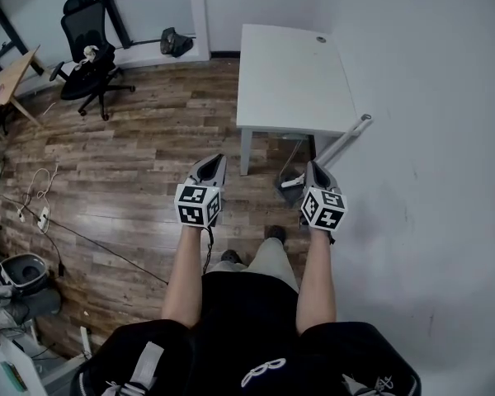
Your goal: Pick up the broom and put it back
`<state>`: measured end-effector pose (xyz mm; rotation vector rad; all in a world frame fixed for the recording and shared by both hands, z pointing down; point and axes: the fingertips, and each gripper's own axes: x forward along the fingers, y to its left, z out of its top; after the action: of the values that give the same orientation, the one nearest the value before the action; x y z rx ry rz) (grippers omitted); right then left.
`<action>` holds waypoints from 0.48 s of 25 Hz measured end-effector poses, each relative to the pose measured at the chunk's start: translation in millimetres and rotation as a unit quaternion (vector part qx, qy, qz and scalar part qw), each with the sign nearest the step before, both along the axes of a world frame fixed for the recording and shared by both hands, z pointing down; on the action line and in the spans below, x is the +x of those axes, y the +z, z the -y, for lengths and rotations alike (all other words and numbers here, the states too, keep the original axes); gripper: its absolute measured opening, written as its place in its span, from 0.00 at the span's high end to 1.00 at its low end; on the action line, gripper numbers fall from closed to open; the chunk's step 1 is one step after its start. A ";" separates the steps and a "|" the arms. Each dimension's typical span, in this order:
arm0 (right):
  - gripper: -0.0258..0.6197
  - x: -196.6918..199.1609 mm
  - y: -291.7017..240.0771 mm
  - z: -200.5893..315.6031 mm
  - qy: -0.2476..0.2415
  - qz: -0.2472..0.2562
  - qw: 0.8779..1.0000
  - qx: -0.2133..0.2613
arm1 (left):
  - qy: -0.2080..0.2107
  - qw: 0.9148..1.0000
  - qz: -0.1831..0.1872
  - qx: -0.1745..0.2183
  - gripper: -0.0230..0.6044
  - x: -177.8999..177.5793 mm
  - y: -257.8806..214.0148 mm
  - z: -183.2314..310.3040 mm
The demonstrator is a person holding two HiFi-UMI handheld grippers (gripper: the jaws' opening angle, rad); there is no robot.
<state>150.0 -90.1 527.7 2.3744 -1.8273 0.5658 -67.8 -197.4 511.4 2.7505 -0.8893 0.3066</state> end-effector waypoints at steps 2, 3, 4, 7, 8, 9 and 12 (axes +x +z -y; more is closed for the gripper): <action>0.92 -1.8 3.7 1.1 -0.004 0.002 1.000 -0.002 | -0.001 1.000 0.002 0.000 0.95 -0.8 0.6 -0.5; 0.92 -3.3 5.6 1.4 -0.006 0.004 1.000 -0.002 | -0.001 1.000 0.003 0.000 0.95 -1.5 0.8 -0.9; 0.92 -4.9 7.2 1.5 -0.008 0.004 1.000 -0.003 | -0.001 1.000 0.004 0.001 0.95 -2.3 0.8 -1.5; 0.92 -9.1 8.6 2.3 -0.013 0.006 1.000 -0.004 | -0.001 1.000 0.004 0.000 0.95 -4.9 -0.6 -1.9; 0.92 -9.3 8.2 2.5 -0.014 0.007 1.000 -0.004 | -0.001 1.000 0.005 -0.001 0.95 -4.7 -1.3 -1.9; 0.92 -8.6 8.1 2.2 -0.014 0.008 1.000 -0.004 | -0.001 1.000 0.005 -0.001 0.95 -3.6 -1.8 -2.4; 0.92 -5.6 9.3 -0.2 -0.015 0.011 1.000 -0.003 | 0.002 1.000 0.007 0.002 0.95 1.4 -2.0 -4.5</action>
<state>144.5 -89.9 537.1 2.3420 -1.8638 0.5970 -66.4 -192.9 509.4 2.7568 -0.8885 0.3273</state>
